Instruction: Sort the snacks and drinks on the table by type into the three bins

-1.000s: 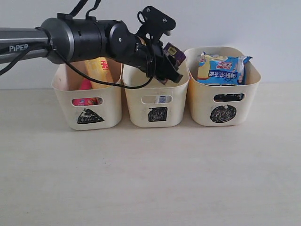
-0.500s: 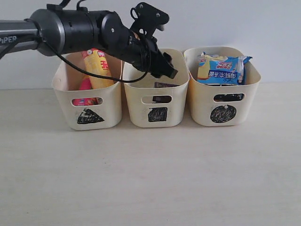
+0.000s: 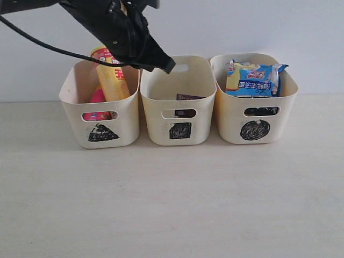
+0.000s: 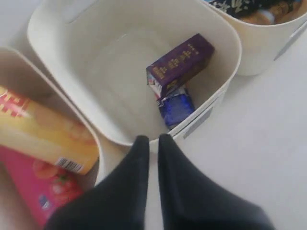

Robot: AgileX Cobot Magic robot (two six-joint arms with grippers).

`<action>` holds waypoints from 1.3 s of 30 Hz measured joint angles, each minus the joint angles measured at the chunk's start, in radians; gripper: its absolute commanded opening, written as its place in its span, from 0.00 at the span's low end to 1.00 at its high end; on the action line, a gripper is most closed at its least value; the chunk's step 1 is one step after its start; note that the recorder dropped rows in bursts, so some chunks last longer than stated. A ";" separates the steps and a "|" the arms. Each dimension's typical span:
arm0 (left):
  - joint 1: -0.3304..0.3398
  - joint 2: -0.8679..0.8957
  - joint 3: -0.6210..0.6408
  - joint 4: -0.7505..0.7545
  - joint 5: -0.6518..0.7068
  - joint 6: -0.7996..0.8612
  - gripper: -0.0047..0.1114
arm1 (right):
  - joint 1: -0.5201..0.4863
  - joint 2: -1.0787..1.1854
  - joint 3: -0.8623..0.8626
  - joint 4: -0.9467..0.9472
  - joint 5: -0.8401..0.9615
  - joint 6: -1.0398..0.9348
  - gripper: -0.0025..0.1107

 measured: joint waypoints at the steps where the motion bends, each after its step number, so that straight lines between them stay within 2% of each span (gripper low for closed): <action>1: 0.000 -0.026 0.023 0.027 0.000 -0.037 0.08 | 0.000 0.000 0.000 0.000 0.000 0.000 0.02; 6: 0.000 -0.127 0.146 0.078 -0.012 -0.132 0.08 | 0.000 0.000 0.000 0.000 0.000 0.000 0.02; 11: 0.000 -0.232 0.285 0.080 -0.099 -0.184 0.08 | 0.000 0.000 0.000 0.000 0.000 0.000 0.02; 17: 0.000 -0.347 0.453 0.078 -0.166 -0.197 0.08 | 0.000 0.000 0.000 0.000 0.000 0.000 0.02; 23: 0.000 -0.474 0.581 0.050 -0.166 -0.199 0.08 | 0.000 0.000 0.000 0.000 0.000 0.000 0.02; 30: 0.000 -0.608 0.635 0.045 -0.085 -0.217 0.08 | 0.000 0.000 0.000 0.000 0.000 0.000 0.02; 39: 0.000 -0.656 0.696 0.065 -0.089 -0.224 0.08 | 0.000 0.000 0.000 0.000 0.000 0.000 0.02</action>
